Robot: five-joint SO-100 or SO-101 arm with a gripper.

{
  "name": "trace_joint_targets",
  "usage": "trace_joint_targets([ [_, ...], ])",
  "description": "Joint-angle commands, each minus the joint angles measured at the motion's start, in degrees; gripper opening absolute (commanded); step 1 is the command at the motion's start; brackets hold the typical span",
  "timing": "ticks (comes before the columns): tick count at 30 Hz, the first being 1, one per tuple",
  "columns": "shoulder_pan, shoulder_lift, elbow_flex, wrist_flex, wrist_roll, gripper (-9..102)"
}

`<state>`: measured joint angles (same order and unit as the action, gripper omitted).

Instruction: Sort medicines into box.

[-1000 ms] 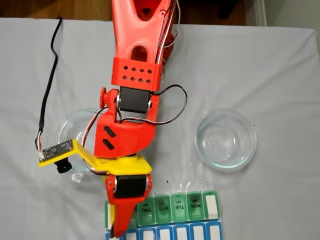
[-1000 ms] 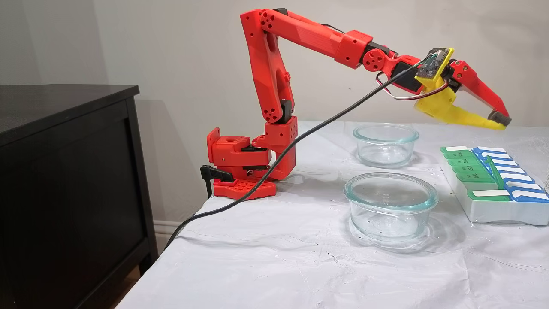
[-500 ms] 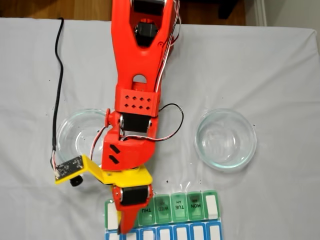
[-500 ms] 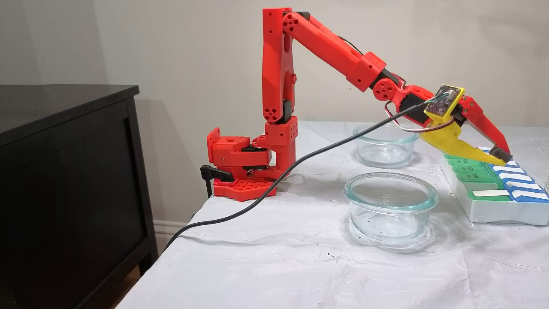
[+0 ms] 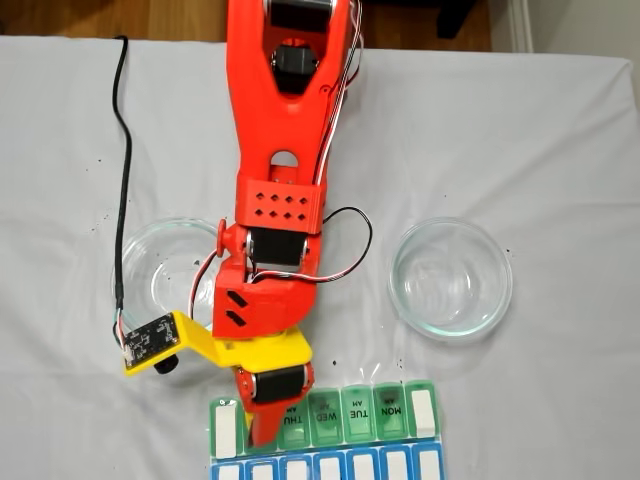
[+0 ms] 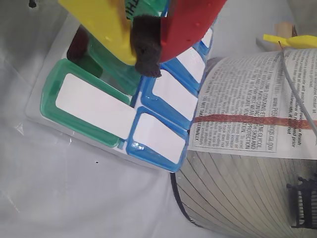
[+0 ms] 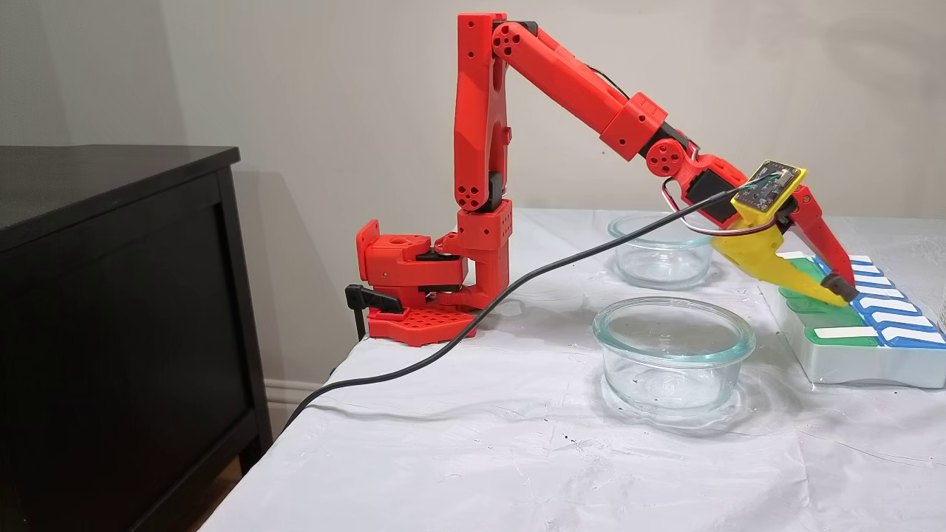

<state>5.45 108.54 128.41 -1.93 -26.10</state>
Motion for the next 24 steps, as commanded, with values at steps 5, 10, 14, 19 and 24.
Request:
trace_joint_targets([
  [5, -0.4, -0.4, -4.4, 3.0, -3.6, 0],
  [10, -0.3, -3.9, -5.9, 6.4, -5.2, 0],
  [14, -0.4, -7.6, -8.3, 7.6, -7.2, 0],
  [19, -0.8, -6.4, -7.0, 9.8, -9.5, 0],
  [24, -1.9, -1.7, -1.6, 9.5, -11.9, 0],
])
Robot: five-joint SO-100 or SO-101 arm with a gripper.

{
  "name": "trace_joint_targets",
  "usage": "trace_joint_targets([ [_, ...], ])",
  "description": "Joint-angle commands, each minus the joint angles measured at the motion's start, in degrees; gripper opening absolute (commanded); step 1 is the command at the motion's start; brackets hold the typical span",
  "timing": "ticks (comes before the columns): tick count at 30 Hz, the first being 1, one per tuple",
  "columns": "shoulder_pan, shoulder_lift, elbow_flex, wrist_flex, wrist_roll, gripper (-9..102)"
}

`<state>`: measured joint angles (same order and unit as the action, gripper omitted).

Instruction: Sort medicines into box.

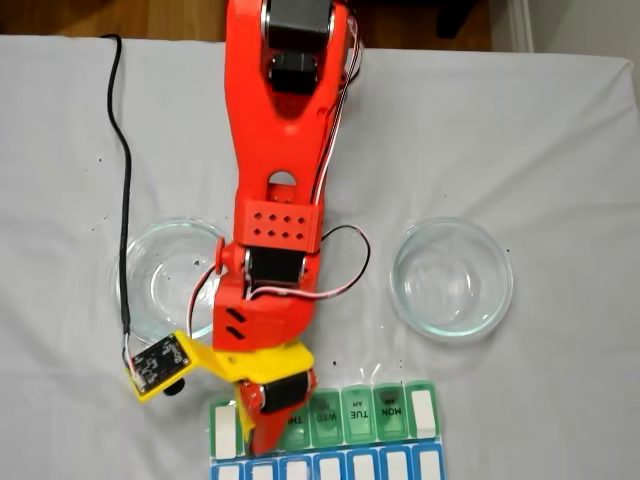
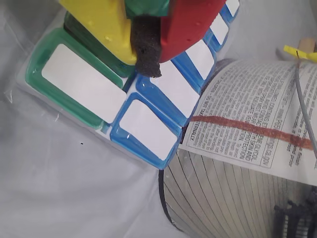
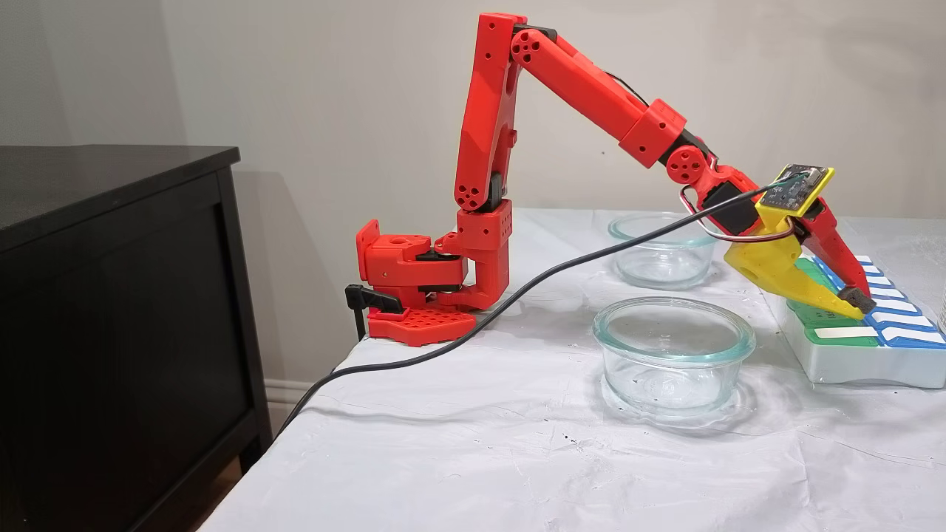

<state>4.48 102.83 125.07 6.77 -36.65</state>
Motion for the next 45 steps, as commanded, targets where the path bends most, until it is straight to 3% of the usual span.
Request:
trace_joint_targets([
  [1, -1.1, 4.7, 2.5, 0.8, -1.8, 0],
  [23, 3.1, 9.1, 8.3, 3.3, 5.0, 0],
  [36, 1.2, 11.2, 14.6, 3.0, 0.4, 0],
  [45, 1.8, 29.1, 24.5, -2.9, 5.9, 0],
])
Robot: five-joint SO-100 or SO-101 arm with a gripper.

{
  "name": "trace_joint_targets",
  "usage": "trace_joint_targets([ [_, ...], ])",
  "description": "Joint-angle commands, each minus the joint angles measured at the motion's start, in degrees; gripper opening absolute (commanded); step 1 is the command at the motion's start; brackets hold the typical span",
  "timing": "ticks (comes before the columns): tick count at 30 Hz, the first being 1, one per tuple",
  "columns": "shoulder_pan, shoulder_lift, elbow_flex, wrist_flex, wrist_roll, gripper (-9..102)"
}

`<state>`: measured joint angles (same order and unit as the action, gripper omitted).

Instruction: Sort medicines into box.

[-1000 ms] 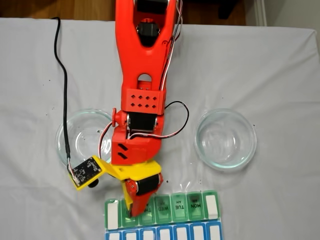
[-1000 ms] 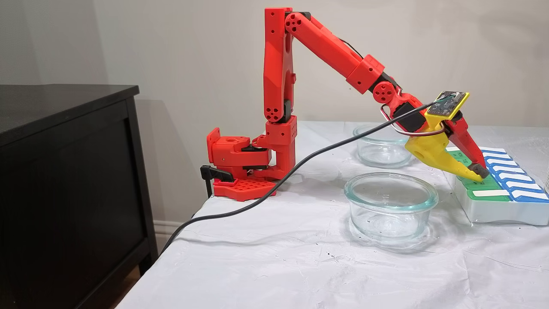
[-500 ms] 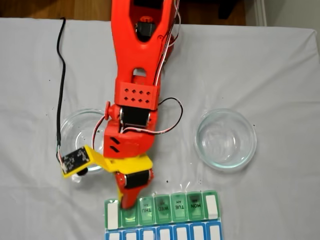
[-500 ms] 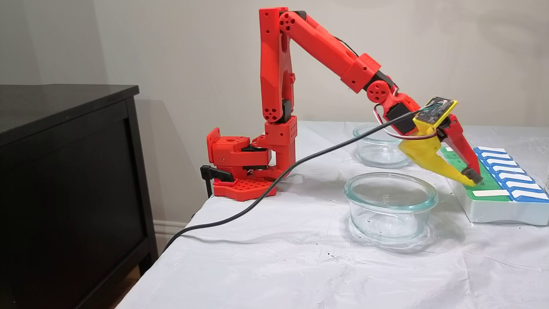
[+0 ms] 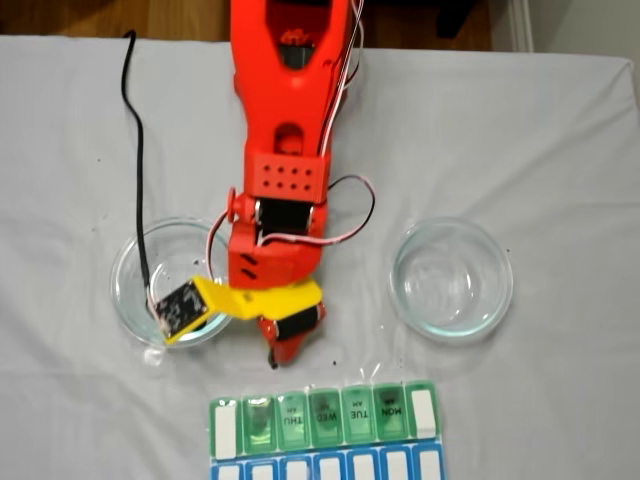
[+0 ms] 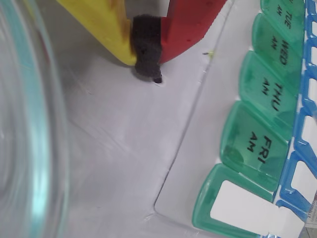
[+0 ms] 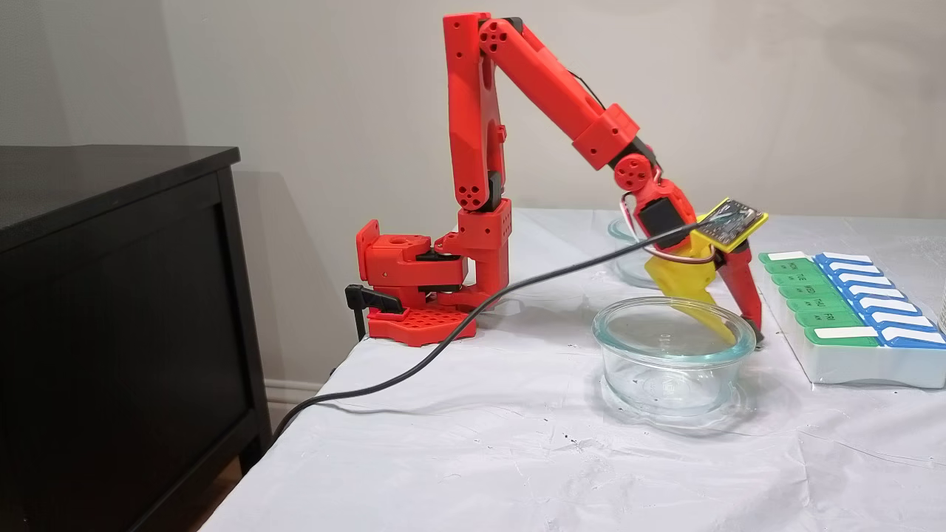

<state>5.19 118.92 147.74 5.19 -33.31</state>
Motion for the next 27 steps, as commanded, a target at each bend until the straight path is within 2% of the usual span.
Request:
trace_joint_targets([
  [1, 1.1, 17.1, 3.2, 0.2, 3.6, 0],
  [4, 0.0, 29.6, 7.3, 7.4, 4.9, 0],
  [9, -1.4, 63.7, 13.7, 31.9, 7.6, 0],
  [12, -3.7, 64.8, 13.1, 42.1, 4.2, 0],
  [17, -5.8, 64.8, 17.0, 44.6, 1.3, 0],
  [23, -7.4, 64.7, 20.3, 58.1, -4.7, 0],
  [25, -7.4, 64.7, 21.9, 61.2, -3.9, 0],
  [27, -7.1, 64.7, 23.6, 60.4, -0.7, 0],
])
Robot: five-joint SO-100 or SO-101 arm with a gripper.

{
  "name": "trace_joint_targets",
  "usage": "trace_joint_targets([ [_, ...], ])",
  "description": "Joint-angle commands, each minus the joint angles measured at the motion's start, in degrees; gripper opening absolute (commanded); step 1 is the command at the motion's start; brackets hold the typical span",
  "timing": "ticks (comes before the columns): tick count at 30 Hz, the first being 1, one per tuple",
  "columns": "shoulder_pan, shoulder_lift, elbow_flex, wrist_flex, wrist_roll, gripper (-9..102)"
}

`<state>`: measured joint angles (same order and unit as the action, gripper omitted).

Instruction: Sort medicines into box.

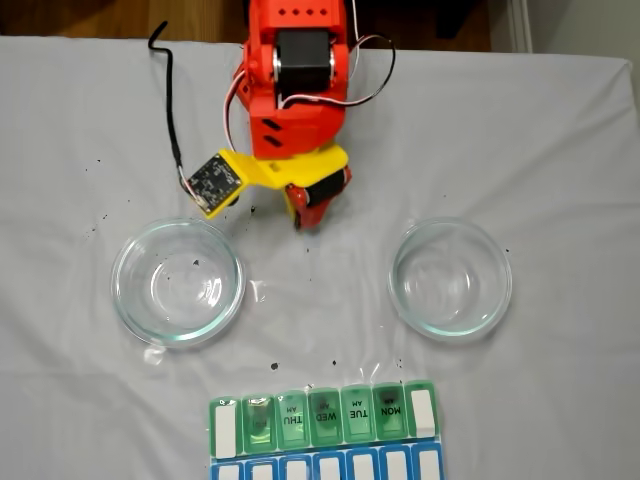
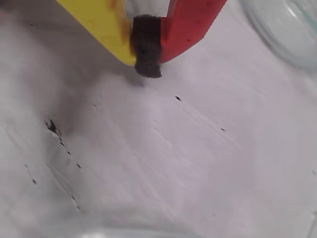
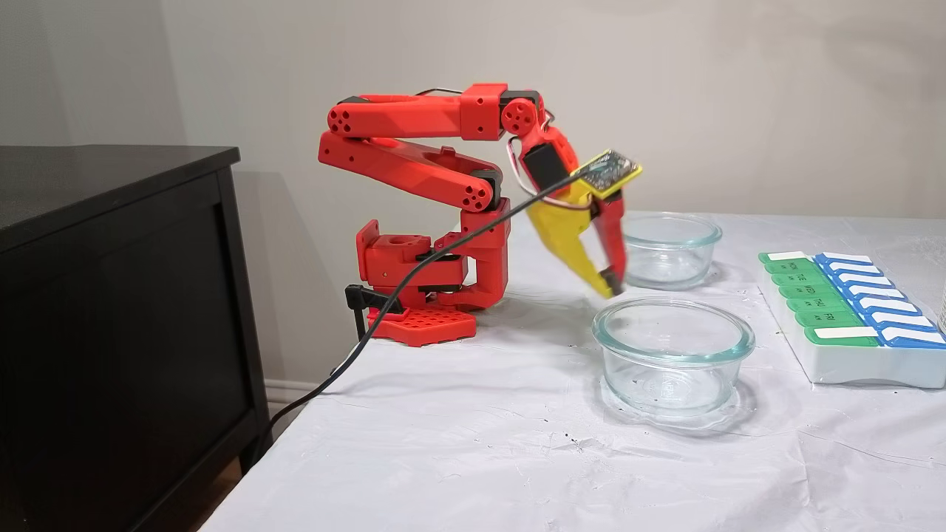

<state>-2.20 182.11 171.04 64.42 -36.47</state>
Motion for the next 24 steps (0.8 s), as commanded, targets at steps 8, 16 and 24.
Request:
trace_joint_targets([
  [8, -0.3, 1.5, 0.3, 1.1, 2.8, 2],
  [16, -0.4, 1.5, 0.3, 1.1, 2.8, 0],
  [24, -0.4, 1.5, 0.3, 1.1, 2.7, 0],
])
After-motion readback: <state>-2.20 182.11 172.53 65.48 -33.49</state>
